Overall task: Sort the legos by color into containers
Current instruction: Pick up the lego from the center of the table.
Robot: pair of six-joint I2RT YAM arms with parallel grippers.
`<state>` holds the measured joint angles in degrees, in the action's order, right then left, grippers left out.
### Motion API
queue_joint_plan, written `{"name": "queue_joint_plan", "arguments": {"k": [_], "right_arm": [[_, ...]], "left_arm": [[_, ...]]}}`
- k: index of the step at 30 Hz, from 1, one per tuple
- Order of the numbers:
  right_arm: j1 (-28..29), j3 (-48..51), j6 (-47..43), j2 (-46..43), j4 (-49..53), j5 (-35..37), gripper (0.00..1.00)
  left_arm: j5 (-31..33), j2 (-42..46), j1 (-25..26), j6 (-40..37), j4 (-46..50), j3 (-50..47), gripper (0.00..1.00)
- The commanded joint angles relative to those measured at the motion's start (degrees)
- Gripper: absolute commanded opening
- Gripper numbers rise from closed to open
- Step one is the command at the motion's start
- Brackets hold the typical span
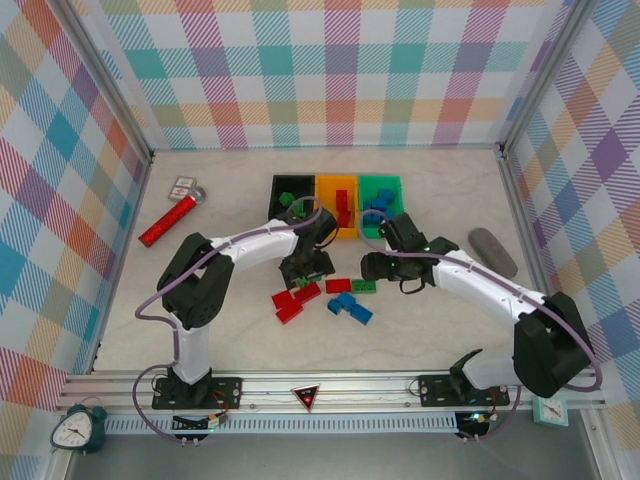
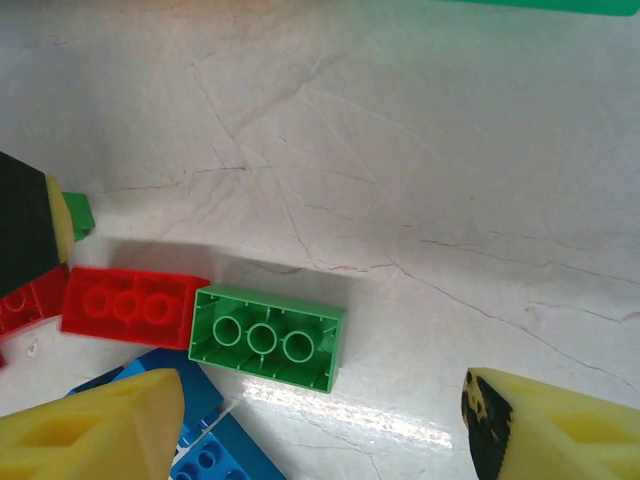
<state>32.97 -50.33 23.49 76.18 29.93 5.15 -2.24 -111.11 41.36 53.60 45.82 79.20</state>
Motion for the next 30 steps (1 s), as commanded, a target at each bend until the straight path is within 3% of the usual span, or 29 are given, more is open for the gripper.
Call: {"name": "queue_joint_plan", "arguments": {"k": [1,13,16,30], "right_arm": [[-0.8,1.5,-0.3,-2.3,-0.5,-0.6,0.74],[-1.3,3.8,0.8,-5.3,0.7,0.1,0.74],[-1.3,4.2,1.7,-6.2,1.1,0.6,0.74],[-1.4,6.8,3.6,-9.5,2.6,1.5,0.74]], "left_arm": [[1.2,-1.4,0.5,1.2,2.7,1.5,0.75],[1.8,0.7,0.5,-2.3,0.6,1.0,0.54],[1.8,1.7,0.5,-4.5,0.7,2.3,0.38],[8.1,10.0,0.0,-10.2,1.4,3.6,0.37]]}}
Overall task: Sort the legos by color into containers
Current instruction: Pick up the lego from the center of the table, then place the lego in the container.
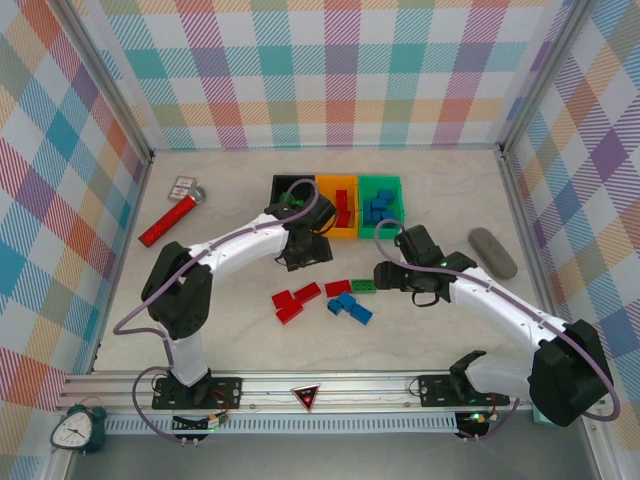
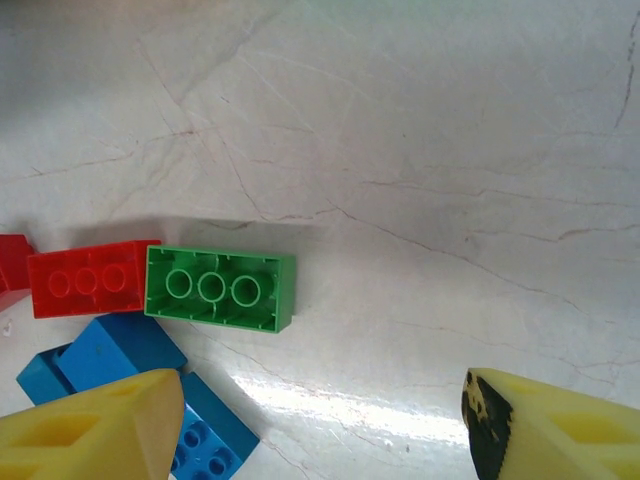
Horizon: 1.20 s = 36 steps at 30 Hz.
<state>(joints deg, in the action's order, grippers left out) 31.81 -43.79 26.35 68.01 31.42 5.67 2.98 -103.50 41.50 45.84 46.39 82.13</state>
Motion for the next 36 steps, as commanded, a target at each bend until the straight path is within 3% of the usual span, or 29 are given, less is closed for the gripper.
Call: {"name": "queue_joint_plan", "arguments": {"k": [1,11,19,22,27,29,33,36], "right_arm": [[-0.2,0.3,0.8,-1.3,1.1,1.0,0.74],[-0.2,2.5,2.0,-3.7,1.2,0.2,0.74],[-0.2,4.1,3.2,-4.7,1.1,-2.0,0.74],[-0.3,4.2,3.6,-5.0,1.0,-2.5,0.74],[-0.2,4.2,3.8,-4.5,0.8,-5.3,0.74],[-0.2,4.2,3.8,-3.3,0.7,-7.5,0.74],[-0.2,5.8,4.8,-0.8,-1.0,-10.5,0.74],[-0.1,6.4,5.2,1.1,-2.1,-11.8,0.75]], "left_arm": [[3.2,2.3,-0.6,-3.2,1.6,1.5,0.37],[3.1,-1.7,-8.8,-10.8,7.1,14.7,0.39],[5.7,-11.1,-14.5,-15.9,8.0,27.0,0.45],[3.8,-14.6,-16.5,-16.9,6.6,30.4,0.47],[3.3,-20.9,-16.9,-20.6,6.9,38.1,0.5],[4.0,-22.8,-16.9,-21.8,7.1,40.7,0.54],[7.0,-25.3,-16.9,-22.7,10.0,45.2,0.75],[6.6,-23.5,-16.8,-22.9,9.5,43.7,0.77]]}}
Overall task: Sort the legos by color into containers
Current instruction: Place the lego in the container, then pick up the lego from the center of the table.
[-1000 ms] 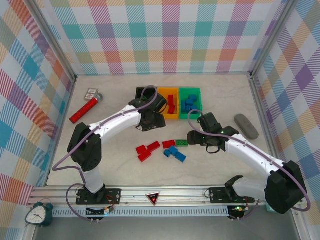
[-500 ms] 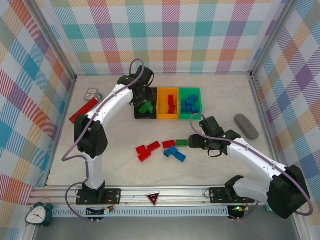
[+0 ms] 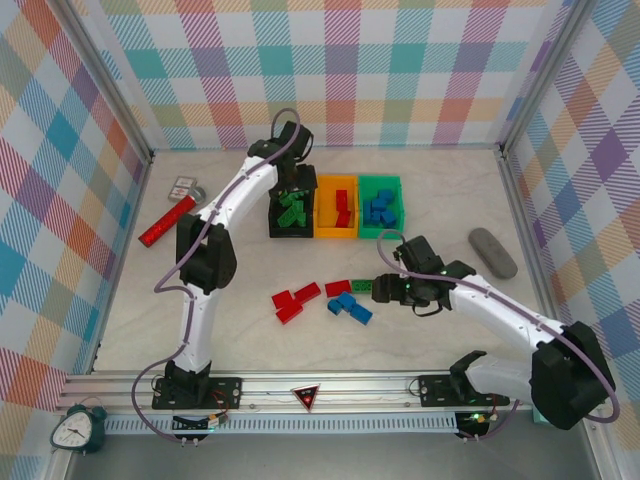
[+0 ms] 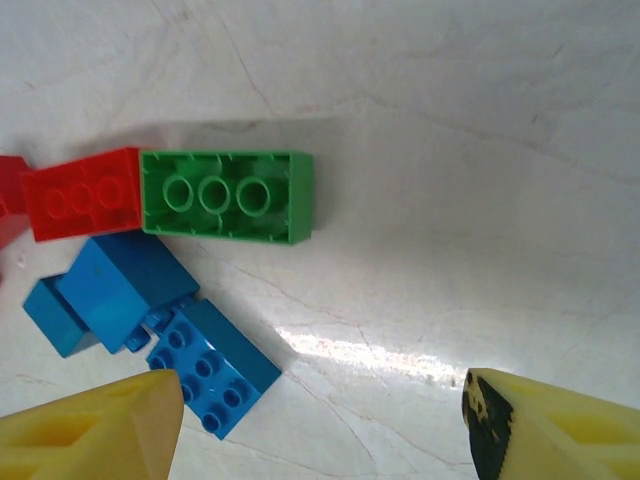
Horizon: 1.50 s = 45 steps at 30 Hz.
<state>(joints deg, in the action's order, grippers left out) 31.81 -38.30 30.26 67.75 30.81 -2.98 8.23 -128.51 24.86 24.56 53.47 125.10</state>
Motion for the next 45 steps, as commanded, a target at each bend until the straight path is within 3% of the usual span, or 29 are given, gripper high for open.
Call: {"name": "queue_joint_plan", "arguments": {"k": [1,2,3,16,22,30,40,45], "right_arm": [[-0.1,1.0,1.3,2.2,-1.9,-3.5,0.75],[-0.1,0.7,1.2,3.0,-2.2,-3.9,0.75],[-0.1,0.2,1.0,4.2,-2.5,-4.3,0.75],[1.7,-12.4,-1.4,19.7,-2.3,-2.7,0.76],[3.5,-18.4,-1.9,28.5,-0.7,-1.0,0.77],[5.7,-22.0,-0.8,34.5,3.7,5.4,0.74],[5.5,-18.1,-0.1,29.2,6.2,8.8,0.56],[5.4,-19.8,0.0,25.2,7.7,8.5,0.56]], "left_arm": [[0.7,2.7,-0.2,-1.4,1.5,-1.3,0.78],[0.4,4.1,-0.1,-1.4,0.5,-3.3,0.79],[0.1,5.8,0.0,-1.5,-0.9,-5.6,0.99],[-8.8,33.8,1.0,-1.6,-22.7,-41.9,1.0],[-10.8,43.0,1.2,-1.4,-25.9,-52.7,1.0],[-10.7,48.6,1.3,-1.3,-26.5,-61.3,1.0],[-11.2,49.8,1.3,-1.0,-27.7,-65.0,1.0],[-11.0,50.2,1.3,-0.6,-28.2,-66.0,1.0]]}}
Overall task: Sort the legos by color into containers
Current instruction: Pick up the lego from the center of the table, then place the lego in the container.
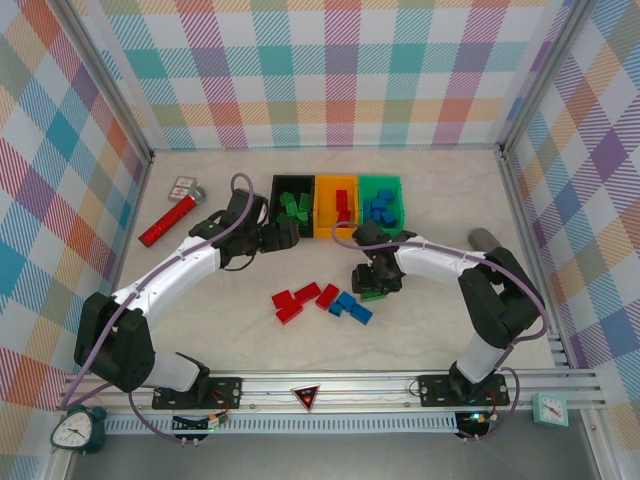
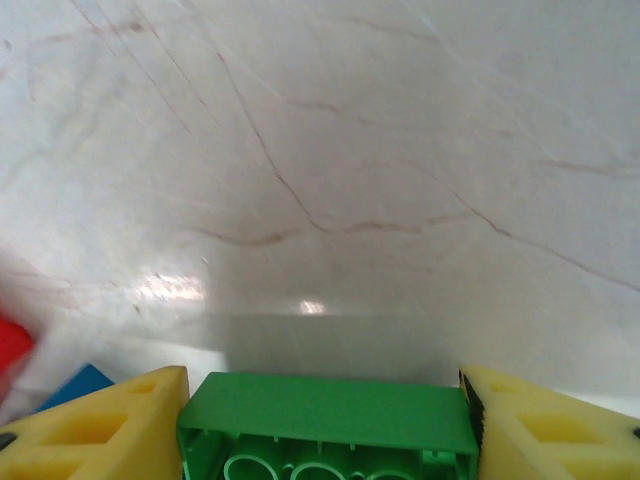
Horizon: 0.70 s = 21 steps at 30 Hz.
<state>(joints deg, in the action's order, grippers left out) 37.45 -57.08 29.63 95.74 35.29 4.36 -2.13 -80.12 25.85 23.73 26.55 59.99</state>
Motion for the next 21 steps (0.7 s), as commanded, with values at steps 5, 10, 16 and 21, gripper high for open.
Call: {"name": "queue_joint_plan", "arguments": {"k": [5,10,16,21], "right_arm": [[-0.3,-8.6,-1.0,-3.3,4.2,-0.9,0.56],[-0.3,-20.1,-3.1,1.9,3.2,-4.6,0.57],[-0.1,-41.9,-5.1,16.2,3.4,-8.7,0.57],[-0.2,-61.5,-5.6,29.7,4.7,-10.5,0.58]], "left_arm": [[-0.9,2.2,0.3,2.1,-1.7,-3.1,1.0],[-0.6,4.7,0.3,4.8,-2.0,-6.9,1.0],[1.1,9.9,0.3,8.4,-0.1,-12.2,1.0],[2.1,14.2,0.2,9.1,1.8,-15.0,1.0]]}}
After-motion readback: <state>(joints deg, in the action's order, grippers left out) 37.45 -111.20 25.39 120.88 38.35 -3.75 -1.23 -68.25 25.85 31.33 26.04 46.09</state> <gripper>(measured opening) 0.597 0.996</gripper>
